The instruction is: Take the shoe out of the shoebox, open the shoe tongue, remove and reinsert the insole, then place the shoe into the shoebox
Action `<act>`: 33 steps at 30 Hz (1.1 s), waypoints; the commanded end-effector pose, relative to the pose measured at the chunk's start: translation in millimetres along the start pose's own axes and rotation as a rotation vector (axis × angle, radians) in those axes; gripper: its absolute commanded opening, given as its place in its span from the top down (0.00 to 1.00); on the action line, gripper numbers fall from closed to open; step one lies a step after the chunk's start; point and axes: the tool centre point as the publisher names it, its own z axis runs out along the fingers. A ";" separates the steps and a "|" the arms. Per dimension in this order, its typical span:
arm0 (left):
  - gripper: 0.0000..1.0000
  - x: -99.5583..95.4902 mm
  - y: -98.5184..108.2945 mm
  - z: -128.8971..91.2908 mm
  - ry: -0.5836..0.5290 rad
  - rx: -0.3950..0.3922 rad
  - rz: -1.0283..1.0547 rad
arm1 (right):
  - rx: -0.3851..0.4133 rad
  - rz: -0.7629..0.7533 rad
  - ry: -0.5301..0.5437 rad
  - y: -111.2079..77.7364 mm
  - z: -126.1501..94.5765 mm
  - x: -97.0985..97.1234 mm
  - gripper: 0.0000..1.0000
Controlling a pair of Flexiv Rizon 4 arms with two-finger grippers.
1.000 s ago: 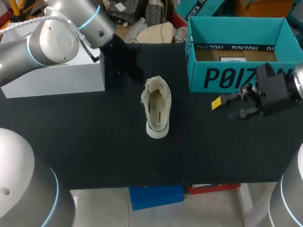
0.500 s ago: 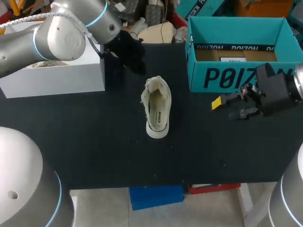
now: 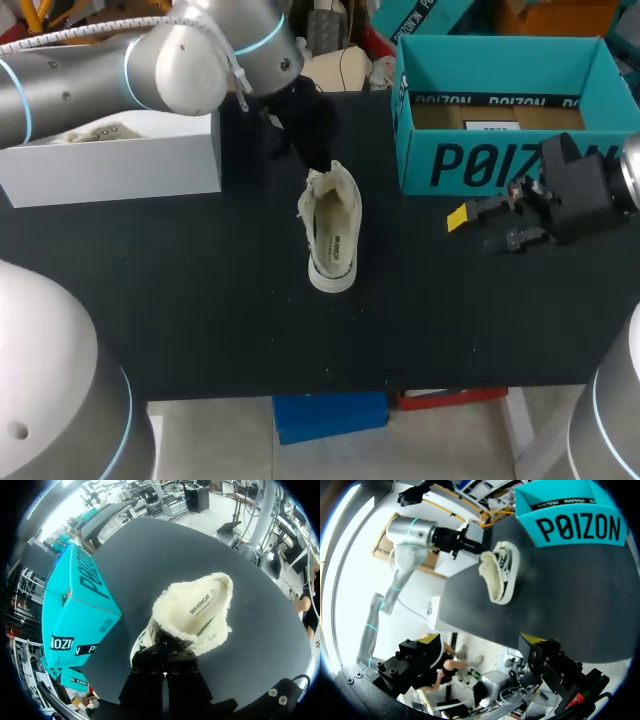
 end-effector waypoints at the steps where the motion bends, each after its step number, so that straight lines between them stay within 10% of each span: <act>1: 1.00 1.7 3.6 12.1 0.022 0.004 0.005 | 0.001 0.001 -0.002 0.2 0.4 0.5 0.00; 17: 1.00 39.6 -18.0 53.3 0.079 0.079 0.043 | 0.001 0.001 -0.002 0.2 0.4 0.5 0.00; 24: 1.00 46.6 -23.3 33.5 0.065 0.130 0.020 | 0.001 0.001 -0.002 0.2 0.4 0.5 0.00; 26: 0.67 47.6 -25.7 21.6 0.066 0.134 0.023 | 0.001 0.001 -0.002 0.2 0.4 0.5 0.00; 29: 0.53 51.9 -31.0 1.2 0.068 0.135 0.028 | 0.001 0.001 -0.002 0.2 0.4 0.5 0.00; 31: 0.00 55.6 -33.0 -9.1 0.072 0.134 0.026 | 0.001 0.001 -0.002 0.2 0.4 0.5 0.00; 33: 0.00 60.4 -37.4 -17.7 0.069 0.158 -0.005 | 0.001 0.001 -0.002 0.2 0.4 0.5 0.00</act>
